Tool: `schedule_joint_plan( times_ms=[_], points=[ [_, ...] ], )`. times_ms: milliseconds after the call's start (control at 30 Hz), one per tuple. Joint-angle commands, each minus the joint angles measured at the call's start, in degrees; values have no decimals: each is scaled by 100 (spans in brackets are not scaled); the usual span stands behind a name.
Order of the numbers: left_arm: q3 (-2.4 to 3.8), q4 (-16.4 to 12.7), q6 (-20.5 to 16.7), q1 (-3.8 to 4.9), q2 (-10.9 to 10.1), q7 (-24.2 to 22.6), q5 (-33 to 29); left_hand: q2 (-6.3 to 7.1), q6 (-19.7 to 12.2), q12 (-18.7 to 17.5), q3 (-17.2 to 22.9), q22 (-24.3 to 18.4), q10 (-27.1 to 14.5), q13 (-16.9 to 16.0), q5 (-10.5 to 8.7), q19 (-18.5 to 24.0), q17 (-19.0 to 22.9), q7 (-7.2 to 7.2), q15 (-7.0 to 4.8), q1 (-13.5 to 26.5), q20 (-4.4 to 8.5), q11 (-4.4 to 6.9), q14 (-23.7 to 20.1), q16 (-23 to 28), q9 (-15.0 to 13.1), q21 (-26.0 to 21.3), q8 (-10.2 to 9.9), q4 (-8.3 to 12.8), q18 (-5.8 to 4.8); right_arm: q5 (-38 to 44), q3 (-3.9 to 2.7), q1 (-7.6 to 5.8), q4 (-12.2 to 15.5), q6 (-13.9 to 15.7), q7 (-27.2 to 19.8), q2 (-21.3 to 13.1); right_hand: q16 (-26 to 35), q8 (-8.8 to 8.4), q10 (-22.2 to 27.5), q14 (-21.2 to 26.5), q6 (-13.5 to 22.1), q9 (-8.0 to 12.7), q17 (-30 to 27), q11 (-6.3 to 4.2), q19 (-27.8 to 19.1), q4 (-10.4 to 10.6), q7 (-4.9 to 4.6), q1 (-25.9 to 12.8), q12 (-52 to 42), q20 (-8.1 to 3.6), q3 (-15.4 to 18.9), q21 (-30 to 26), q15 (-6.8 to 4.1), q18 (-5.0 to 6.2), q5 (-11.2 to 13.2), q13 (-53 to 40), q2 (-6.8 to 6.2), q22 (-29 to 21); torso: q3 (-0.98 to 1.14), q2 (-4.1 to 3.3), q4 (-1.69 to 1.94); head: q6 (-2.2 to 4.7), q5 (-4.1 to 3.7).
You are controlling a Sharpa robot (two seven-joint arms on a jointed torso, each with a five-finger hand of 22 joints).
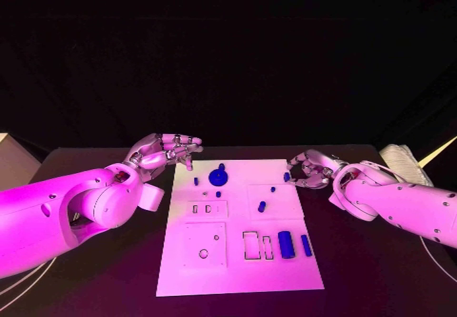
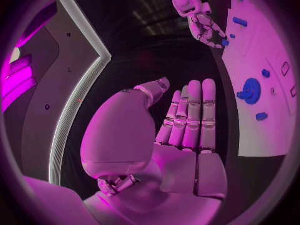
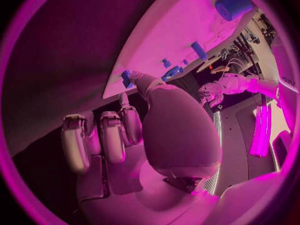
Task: Assemble the parts on the task board
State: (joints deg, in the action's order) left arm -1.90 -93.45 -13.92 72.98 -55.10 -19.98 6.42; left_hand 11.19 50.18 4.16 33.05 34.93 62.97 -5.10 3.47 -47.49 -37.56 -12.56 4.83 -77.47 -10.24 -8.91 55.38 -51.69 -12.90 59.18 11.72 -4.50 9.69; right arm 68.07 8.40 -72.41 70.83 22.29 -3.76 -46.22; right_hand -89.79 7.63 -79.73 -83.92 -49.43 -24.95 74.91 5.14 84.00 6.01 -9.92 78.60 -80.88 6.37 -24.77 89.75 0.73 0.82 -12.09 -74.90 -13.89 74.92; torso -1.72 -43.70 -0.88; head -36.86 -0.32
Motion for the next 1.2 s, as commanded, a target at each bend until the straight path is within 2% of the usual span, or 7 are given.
schedule_joint_plan(
  times_ms=[33,267,400,767,1200],
  points=[
    [3,-5,115,1,12,-71,27,-16,-39,34,22,5,-47,-8,13,35,6,-5,-6,-53,-12,11,-36,30,-6,25,-34,20,86,182,-1,7,-50,-135,82,33,-21,-5,-8,-608,-33,6,1509,4,600,-11,-3,38,7,52,-52,25,25,-82,-24,-565,43,1508,-6,0,10,-7,-12],
    [3,-1,121,1,12,-68,27,-16,-39,34,22,5,-47,-8,13,35,6,-5,-6,-53,-12,11,-36,30,-6,25,-34,20,86,248,-1,26,-109,-143,103,87,-21,21,-31,-608,-95,7,1509,-5,600,-40,6,69,-10,50,-116,25,19,-82,12,-582,85,1508,1,4,-2,0,32],
    [3,5,126,1,17,-68,27,-18,-39,39,25,6,-49,-10,12,43,13,-6,-5,-53,-13,10,-39,31,-10,30,-31,23,86,258,-1,32,-130,-130,103,114,-21,55,-49,-608,-167,3,1509,-16,600,-44,21,54,-23,44,-149,25,11,-82,33,-595,100,1508,-1,5,5,-26,32],
    [3,10,130,1,16,-64,28,-18,-39,39,25,6,-49,-10,12,43,13,-6,-5,-53,-13,10,-39,31,-10,30,-31,23,86,264,-2,35,-178,-128,103,179,-21,74,-55,-608,-206,2,1509,-24,600,-40,30,34,-26,39,-168,25,3,-82,41,-598,110,1508,2,1,-4,-15,29],
    [4,5,131,1,14,-62,29,-18,-39,39,25,6,-49,-10,12,43,13,-6,-5,-53,-13,10,-39,31,-10,30,-31,23,86,257,-2,51,-230,-165,99,257,-21,95,-84,-608,-251,3,1509,-37,600,-23,46,-9,-49,30,-191,25,-8,-82,66,-621,129,1508,7,-3,3,-23,35]
  ],
)
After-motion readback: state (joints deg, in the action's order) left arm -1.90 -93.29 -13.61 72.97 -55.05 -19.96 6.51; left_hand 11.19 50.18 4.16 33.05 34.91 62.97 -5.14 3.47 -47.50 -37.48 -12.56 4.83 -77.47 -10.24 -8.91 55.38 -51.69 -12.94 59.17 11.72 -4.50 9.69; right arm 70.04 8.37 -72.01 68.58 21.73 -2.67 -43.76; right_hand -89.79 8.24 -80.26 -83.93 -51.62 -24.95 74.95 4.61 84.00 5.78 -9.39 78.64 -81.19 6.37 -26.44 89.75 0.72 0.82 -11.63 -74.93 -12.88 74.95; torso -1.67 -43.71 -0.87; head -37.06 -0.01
